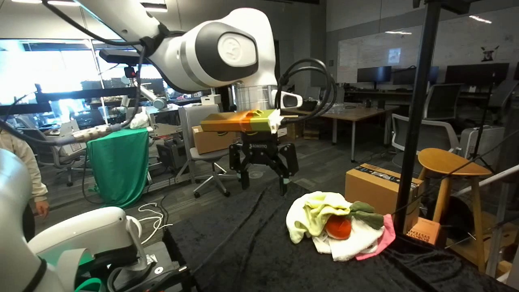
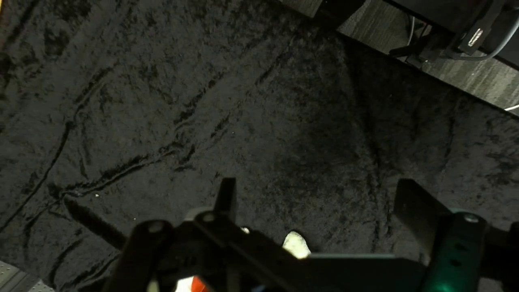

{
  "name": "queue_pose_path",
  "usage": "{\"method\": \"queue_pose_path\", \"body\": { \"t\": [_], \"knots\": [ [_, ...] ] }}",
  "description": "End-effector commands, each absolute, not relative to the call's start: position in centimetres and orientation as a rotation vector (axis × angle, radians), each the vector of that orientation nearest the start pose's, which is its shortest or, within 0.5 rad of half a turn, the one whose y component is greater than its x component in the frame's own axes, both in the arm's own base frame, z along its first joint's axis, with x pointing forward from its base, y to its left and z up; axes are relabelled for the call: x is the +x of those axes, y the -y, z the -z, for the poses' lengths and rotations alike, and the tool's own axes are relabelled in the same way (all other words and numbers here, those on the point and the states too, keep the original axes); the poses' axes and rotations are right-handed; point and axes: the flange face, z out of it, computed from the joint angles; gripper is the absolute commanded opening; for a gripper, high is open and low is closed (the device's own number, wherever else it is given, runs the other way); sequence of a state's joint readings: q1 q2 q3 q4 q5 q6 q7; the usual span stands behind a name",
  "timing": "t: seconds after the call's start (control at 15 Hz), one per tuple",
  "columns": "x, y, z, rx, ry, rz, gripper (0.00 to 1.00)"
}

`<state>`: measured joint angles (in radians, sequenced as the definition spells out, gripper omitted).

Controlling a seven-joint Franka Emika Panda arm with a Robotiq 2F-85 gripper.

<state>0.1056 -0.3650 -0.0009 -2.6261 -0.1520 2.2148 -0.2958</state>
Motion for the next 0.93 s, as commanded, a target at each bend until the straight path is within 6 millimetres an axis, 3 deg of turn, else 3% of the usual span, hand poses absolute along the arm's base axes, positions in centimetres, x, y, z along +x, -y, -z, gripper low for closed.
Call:
{"method": "queue_pose_path", "body": {
  "t": [0.0, 0.33, 0.4, 0.47, 0.53, 0.87],
  "knots": [
    [35.7, -2.2, -39.3, -3.125, 0.779, 0.084, 1.0],
    [33.4, -0.6, -41.3, -3.108, 0.74, 0.196, 1.0],
    [34.3, -0.3, -42.7, -3.101, 0.733, 0.215, 1.0],
    [34.2, 0.0, -42.8, -3.107, 0.7, 0.227, 1.0],
    [34.6, -0.5, -41.7, -3.133, 0.718, 0.176, 1.0],
    [34.5, -0.5, -41.5, -3.133, 0.718, 0.166, 1.0]
  ]
}}
